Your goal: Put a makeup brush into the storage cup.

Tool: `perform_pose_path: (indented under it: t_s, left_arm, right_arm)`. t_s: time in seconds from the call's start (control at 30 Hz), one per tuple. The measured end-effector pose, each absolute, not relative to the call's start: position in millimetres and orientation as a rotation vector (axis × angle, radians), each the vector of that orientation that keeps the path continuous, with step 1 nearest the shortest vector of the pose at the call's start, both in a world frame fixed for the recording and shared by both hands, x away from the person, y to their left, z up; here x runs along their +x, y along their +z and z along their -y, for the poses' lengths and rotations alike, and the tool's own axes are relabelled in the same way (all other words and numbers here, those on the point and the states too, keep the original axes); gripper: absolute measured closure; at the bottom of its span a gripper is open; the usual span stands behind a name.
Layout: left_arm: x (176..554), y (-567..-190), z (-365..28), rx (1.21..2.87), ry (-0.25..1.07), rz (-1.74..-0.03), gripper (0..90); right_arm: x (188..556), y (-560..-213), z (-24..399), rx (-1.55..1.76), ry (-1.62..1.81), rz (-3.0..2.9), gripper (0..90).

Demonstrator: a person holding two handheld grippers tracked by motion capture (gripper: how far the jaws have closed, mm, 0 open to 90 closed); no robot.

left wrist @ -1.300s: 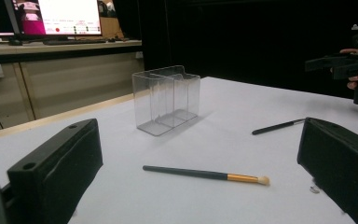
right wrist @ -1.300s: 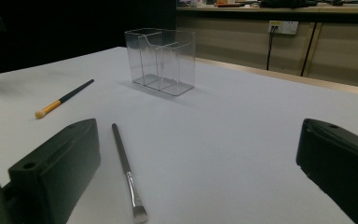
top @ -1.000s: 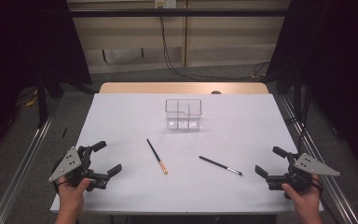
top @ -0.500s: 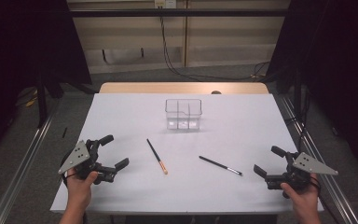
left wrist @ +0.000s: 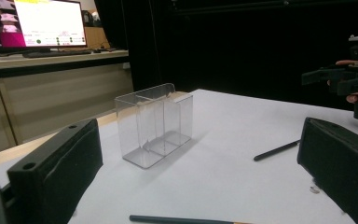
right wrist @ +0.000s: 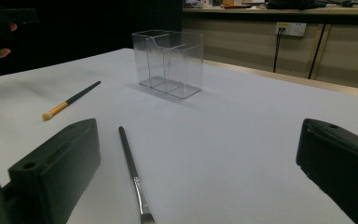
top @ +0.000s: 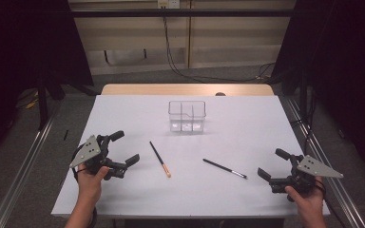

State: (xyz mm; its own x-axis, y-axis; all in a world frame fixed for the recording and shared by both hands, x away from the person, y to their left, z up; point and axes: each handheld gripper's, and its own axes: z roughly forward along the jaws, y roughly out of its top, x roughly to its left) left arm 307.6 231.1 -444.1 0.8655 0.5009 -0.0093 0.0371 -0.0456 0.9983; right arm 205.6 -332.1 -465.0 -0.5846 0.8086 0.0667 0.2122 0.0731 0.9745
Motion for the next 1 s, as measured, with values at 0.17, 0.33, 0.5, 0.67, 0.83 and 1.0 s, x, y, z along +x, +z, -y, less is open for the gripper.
perform_pose_path:
  t_s: [0.17,0.33,0.5,0.67,0.83,1.0]
  left_arm:
    - [316.0,-444.2,-221.7,1.593,0.387,-0.419,0.0]
    - [322.1,-443.5,-208.7,1.619,0.382,-0.393,0.0]
    - [329.5,-444.6,-194.8,1.620,0.362,-0.377,0.0]
    - [337.3,-446.2,-184.5,1.616,0.353,-0.368,0.0]
    - [342.1,-446.9,-177.2,1.621,0.350,-0.358,0.0]
    - [346.4,-448.6,-170.0,1.624,0.323,-0.353,0.0]
  right_arm:
    - [204.3,-465.5,332.1,1.006,1.541,-1.856,0.0]
    - [204.0,-464.4,332.0,0.999,1.547,-1.855,0.0]
    - [204.3,-463.8,331.4,0.997,1.550,-1.852,0.0]
    - [204.1,-464.1,331.3,0.993,1.544,-1.863,0.0]
    - [204.5,-464.4,330.7,0.991,1.543,-1.867,0.0]
    - [204.4,-465.0,330.0,0.987,1.534,-1.879,0.0]
